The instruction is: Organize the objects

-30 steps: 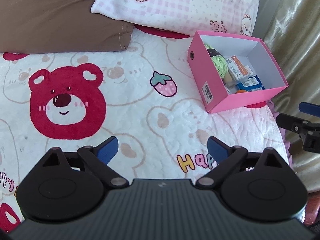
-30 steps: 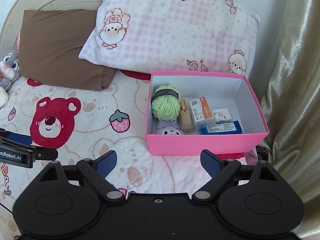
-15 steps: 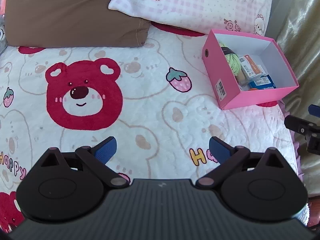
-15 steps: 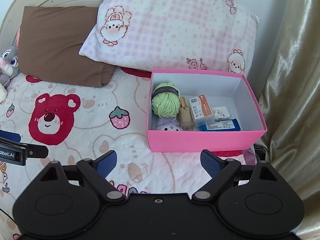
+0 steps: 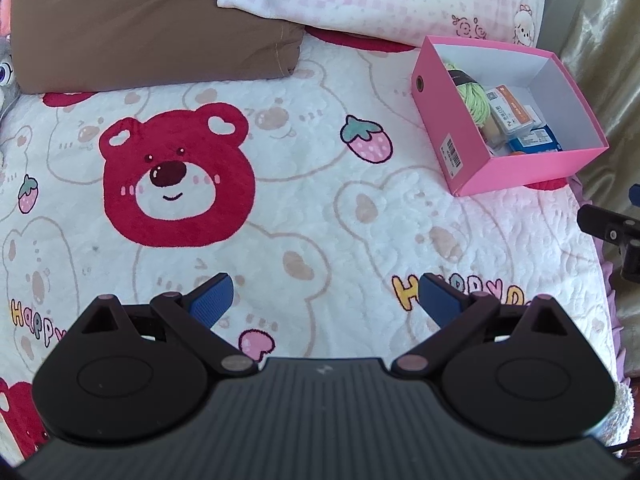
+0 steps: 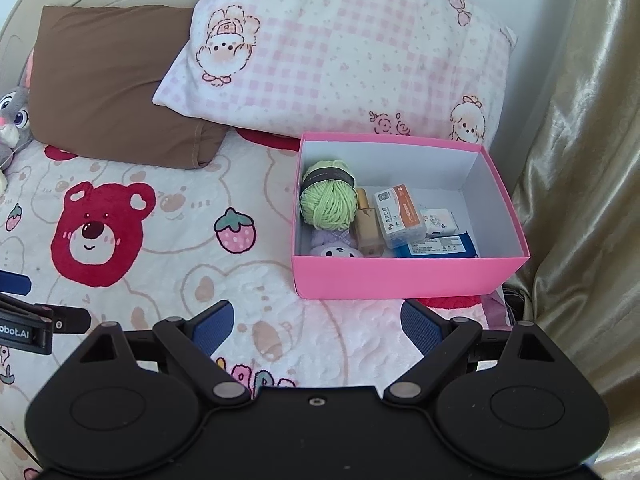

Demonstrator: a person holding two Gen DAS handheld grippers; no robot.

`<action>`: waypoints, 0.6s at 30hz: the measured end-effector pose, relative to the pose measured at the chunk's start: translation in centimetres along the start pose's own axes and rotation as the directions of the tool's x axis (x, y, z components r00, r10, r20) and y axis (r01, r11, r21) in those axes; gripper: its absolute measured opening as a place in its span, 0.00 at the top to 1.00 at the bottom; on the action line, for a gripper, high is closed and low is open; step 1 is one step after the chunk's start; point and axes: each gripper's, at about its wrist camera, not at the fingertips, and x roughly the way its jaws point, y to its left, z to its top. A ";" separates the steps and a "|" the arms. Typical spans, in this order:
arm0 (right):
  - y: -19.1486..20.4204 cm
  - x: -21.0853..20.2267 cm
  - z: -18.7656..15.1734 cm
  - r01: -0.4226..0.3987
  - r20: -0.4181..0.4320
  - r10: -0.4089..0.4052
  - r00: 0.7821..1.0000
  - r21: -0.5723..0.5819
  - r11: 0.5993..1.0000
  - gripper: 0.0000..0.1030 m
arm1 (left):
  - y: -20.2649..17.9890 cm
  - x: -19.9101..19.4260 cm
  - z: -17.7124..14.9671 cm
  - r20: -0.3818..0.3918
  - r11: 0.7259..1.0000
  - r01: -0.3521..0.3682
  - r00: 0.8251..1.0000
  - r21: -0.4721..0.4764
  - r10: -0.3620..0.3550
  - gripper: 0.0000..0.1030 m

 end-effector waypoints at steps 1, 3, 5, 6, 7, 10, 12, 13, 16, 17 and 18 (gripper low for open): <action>0.0 0.0 0.0 0.001 -0.001 -0.001 1.000 -0.001 1.000 0.10 | 0.0 -0.1 0.0 0.002 1.000 -0.002 1.000 0.002 0.002 0.03; 0.0 0.0 0.0 0.003 -0.004 -0.003 1.000 -0.004 1.000 0.10 | 0.1 -0.1 -0.1 0.001 1.000 -0.003 1.000 0.006 0.003 0.03; 0.1 -0.1 -0.1 0.006 -0.006 -0.006 1.000 -0.006 1.000 0.10 | 0.1 -0.1 -0.1 -0.001 1.000 -0.004 1.000 0.001 0.004 0.03; 0.1 -0.1 -0.1 0.007 -0.007 -0.007 1.000 -0.008 1.000 0.10 | 0.1 -0.1 -0.1 -0.002 1.000 -0.002 1.000 -0.001 0.002 0.03; 0.1 -0.1 -0.1 0.008 -0.008 -0.008 1.000 -0.009 1.000 0.10 | 0.2 -0.1 -0.1 -0.003 1.000 -0.003 1.000 -0.003 0.002 0.03; 0.2 -0.2 -0.2 0.011 -0.010 -0.011 1.000 -0.013 1.000 0.10 | 0.3 0.0 -0.3 -0.013 1.000 -0.003 1.000 -0.010 0.003 0.03; 0.2 -0.3 -0.3 0.012 -0.012 -0.013 1.000 -0.016 1.000 0.10 | 0.4 0.0 -0.4 -0.018 1.000 0.005 1.000 -0.011 -0.006 0.03; 0.3 -0.3 -0.3 0.013 -0.013 -0.014 1.000 -0.017 1.000 0.10 | 0.3 -0.1 -0.5 -0.018 1.000 0.004 1.000 -0.009 -0.004 0.03; 0.2 -0.3 -0.4 0.014 -0.016 -0.015 1.000 -0.016 1.000 0.10 | 0.2 -0.3 -0.6 -0.009 1.000 -0.009 1.000 0.003 0.009 0.03; 0.2 -0.3 -0.4 0.014 -0.015 -0.015 1.000 -0.017 1.000 0.10 | 0.1 -0.4 -0.6 -0.007 1.000 -0.011 1.000 0.006 0.011 0.03; 0.2 -0.3 -0.4 0.015 -0.015 -0.015 1.000 -0.017 1.000 0.10 | 0.1 -0.5 -0.5 -0.007 1.000 -0.009 1.000 0.007 0.009 0.03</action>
